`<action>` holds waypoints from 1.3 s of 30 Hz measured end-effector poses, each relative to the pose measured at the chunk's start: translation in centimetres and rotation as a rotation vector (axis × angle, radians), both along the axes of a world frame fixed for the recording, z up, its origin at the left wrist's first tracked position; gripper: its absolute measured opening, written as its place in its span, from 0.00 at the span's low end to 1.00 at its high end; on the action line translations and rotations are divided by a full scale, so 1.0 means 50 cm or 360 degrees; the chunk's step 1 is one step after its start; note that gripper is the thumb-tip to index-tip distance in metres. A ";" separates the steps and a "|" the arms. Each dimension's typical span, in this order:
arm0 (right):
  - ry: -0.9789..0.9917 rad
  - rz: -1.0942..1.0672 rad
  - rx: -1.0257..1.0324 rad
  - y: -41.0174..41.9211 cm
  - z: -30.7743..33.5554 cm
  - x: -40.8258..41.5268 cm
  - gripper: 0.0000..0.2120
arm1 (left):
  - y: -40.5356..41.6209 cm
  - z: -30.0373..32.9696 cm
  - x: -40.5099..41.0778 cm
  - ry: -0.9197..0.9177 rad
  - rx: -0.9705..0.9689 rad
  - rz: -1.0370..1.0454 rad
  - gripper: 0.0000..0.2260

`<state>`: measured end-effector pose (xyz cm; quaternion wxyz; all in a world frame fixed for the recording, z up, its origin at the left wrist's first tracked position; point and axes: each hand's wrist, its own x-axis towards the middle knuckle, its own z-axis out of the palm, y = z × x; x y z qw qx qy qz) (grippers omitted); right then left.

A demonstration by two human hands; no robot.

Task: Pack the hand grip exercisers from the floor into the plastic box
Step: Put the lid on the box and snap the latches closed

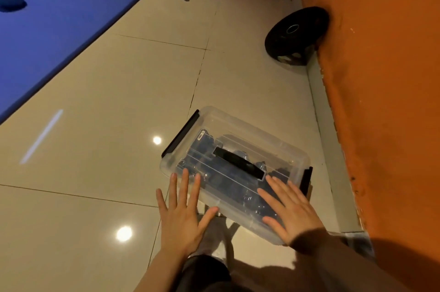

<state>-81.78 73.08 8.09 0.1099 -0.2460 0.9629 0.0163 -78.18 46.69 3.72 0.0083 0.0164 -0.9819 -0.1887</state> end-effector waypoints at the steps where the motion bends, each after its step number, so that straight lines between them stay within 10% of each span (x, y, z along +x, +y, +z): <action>1: 0.0000 -0.0038 -0.0054 0.000 -0.006 0.000 0.27 | 0.012 -0.003 -0.008 0.0016 0.0085 0.0047 0.34; 17: 0.0442 -0.0619 -0.0142 -0.033 -0.072 0.079 0.28 | 0.140 0.009 -0.267 -0.0121 0.0309 -0.0191 0.27; 25: 0.0950 -0.0275 -0.0251 0.081 -0.103 -0.008 0.19 | 0.257 0.022 -0.366 0.0111 0.1316 -0.0286 0.27; 30: 0.0734 -0.0466 -0.0238 0.132 -0.086 -0.068 0.39 | 0.357 0.001 -0.483 -0.0012 0.0971 -0.0500 0.32; 35: 0.0683 -0.0628 -0.0370 0.211 -0.072 -0.137 0.36 | 0.474 0.026 -0.568 0.0070 0.0061 -0.0598 0.25; 39: 0.0738 -0.0618 -0.0438 0.232 -0.080 -0.145 0.38 | 0.485 0.028 -0.592 -0.0058 0.0104 -0.0657 0.23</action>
